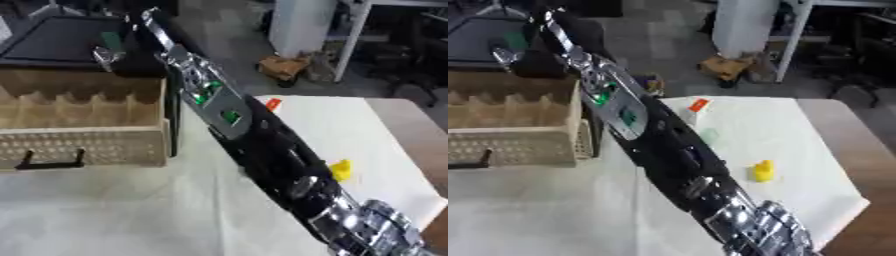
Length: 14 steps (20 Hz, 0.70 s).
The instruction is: Pick up objects from table and place into drawer.
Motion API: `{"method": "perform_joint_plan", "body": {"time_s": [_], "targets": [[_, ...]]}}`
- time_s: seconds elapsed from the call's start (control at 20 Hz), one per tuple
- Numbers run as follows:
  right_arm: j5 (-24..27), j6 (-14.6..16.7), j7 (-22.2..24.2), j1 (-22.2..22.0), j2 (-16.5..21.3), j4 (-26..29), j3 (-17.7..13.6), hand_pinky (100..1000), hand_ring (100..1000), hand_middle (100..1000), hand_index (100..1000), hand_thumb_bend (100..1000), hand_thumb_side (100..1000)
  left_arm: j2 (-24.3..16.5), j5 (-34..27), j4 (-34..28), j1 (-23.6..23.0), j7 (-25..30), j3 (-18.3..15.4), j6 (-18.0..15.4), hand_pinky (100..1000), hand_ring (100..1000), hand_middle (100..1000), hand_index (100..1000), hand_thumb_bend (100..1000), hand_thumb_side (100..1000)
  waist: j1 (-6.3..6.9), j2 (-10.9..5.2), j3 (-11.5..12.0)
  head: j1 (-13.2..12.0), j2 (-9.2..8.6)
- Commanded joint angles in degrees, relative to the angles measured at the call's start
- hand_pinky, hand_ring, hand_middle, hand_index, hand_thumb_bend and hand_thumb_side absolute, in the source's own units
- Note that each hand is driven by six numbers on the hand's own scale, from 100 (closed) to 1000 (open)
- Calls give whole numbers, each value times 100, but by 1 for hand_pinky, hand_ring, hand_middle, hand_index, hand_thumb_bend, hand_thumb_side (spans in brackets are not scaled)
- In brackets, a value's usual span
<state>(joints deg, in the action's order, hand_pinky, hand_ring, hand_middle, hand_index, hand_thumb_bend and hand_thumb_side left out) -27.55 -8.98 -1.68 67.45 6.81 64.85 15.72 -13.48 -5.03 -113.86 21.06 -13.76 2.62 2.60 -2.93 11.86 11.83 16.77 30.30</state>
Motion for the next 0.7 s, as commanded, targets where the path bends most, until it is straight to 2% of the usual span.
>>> {"method": "perform_joint_plan", "body": {"time_s": [0.05,0.1,0.15,0.2,0.25,0.3,0.4,0.7], "targets": [[-186,97,-44,98,-23,-71,-94,446,365,158,527,275,475,-32,-26,-73,81,-49,-15,-14,316,396,512,751,100,1000,54,-73,20,30,-84],[-221,129,-55,105,-35,-80,-91,457,375,181,551,348,512,-30,-21,-73,80,-49,-13,-14,315,396,512,751,100,1000,54,-70,22,30,-80],[-257,157,-64,113,-43,-83,-86,463,380,196,565,384,532,-30,-17,-73,80,-45,-10,-14,315,396,512,751,100,1000,53,-68,22,30,-78],[-301,180,-77,123,-48,-84,-81,476,400,226,597,500,601,-29,-14,-73,81,-40,-8,-15,314,395,512,751,100,1000,51,-68,22,32,-79],[-356,198,-97,130,-50,-85,-78,481,407,238,613,504,638,-27,-11,-73,81,-35,-6,-14,314,395,512,751,100,1000,50,-67,22,33,-80],[-419,215,-120,135,-49,-83,-75,499,431,271,672,513,708,-26,-8,-73,79,-29,-4,-12,313,395,511,750,100,1000,48,-68,22,32,-78],[-563,259,-128,138,-49,-86,-62,512,447,289,694,524,750,-23,-1,-73,73,-19,-4,-6,312,394,511,750,100,1000,46,-69,22,30,-73],[-762,363,-107,149,-64,-90,-85,517,451,295,700,514,773,-22,6,-73,69,0,-6,-2,310,392,510,750,100,1000,48,-76,17,20,-73]]}}
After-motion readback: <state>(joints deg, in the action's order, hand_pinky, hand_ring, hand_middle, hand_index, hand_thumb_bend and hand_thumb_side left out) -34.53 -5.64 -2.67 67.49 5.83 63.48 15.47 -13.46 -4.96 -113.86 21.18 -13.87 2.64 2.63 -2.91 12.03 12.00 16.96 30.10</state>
